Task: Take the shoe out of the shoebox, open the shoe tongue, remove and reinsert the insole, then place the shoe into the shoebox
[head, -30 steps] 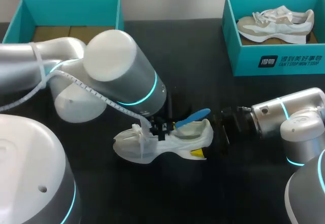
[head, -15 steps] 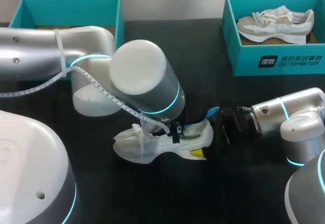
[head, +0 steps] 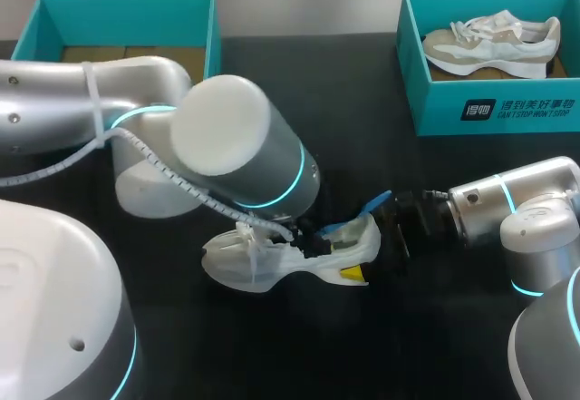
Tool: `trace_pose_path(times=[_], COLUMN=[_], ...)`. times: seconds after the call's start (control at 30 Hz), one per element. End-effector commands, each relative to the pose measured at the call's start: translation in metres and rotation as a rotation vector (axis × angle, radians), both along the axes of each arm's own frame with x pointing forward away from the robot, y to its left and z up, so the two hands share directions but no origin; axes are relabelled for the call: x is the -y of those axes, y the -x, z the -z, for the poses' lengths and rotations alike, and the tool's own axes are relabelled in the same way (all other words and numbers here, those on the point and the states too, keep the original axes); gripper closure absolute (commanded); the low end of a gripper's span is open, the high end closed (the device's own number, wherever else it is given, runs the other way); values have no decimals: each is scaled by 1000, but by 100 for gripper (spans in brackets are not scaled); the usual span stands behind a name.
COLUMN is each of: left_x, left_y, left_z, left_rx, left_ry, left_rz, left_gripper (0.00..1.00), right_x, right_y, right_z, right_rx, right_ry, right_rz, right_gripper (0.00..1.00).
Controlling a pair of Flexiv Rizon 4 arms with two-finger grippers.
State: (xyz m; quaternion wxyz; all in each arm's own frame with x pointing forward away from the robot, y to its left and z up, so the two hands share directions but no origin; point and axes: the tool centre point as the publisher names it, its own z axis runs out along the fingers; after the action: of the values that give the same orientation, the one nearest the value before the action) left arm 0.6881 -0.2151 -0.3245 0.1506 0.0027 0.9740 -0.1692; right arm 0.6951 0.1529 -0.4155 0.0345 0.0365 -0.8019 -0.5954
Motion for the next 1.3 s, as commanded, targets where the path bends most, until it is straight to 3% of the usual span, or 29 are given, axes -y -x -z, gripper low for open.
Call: trace_pose_path(times=[0.03, 0.23, 0.27, 0.37, 0.63, 0.93, 1.23, 1.3], left_x=[-13, -12, -12, -11, -3, 2, 10, 13], left_y=[6, 8, 7, 9, 18, 11, 12, 13], left_z=[-10, -14, -14, -16, -17, -15, -6, -5], left_rx=[18, 40, 42, 62, 103, 96, 109, 110], left_ry=[50, 105, 120, 150, 182, 229, 253, 262], left_rz=[7, 16, 15, 6, -3, -31, -73, -76], left_gripper=[13, 32, 41, 51, 53, 54, 50, 44], right_x=[-1, -1, -1, -1, -1, -1, -1, -1], right_y=[2, 2, 2, 2, 2, 2, 2, 2], right_z=[2, 2, 2, 2, 2, 2, 2, 2], right_rx=[-1, -1, -1, -1, -1, -1, -1, -1], right_ry=[4, 4, 4, 4, 4, 4, 4, 4], right_rz=[0, 0, 0, 0, 0, 0, 0, 0], right_gripper=[100, 100, 100, 100, 100, 100, 100, 100])
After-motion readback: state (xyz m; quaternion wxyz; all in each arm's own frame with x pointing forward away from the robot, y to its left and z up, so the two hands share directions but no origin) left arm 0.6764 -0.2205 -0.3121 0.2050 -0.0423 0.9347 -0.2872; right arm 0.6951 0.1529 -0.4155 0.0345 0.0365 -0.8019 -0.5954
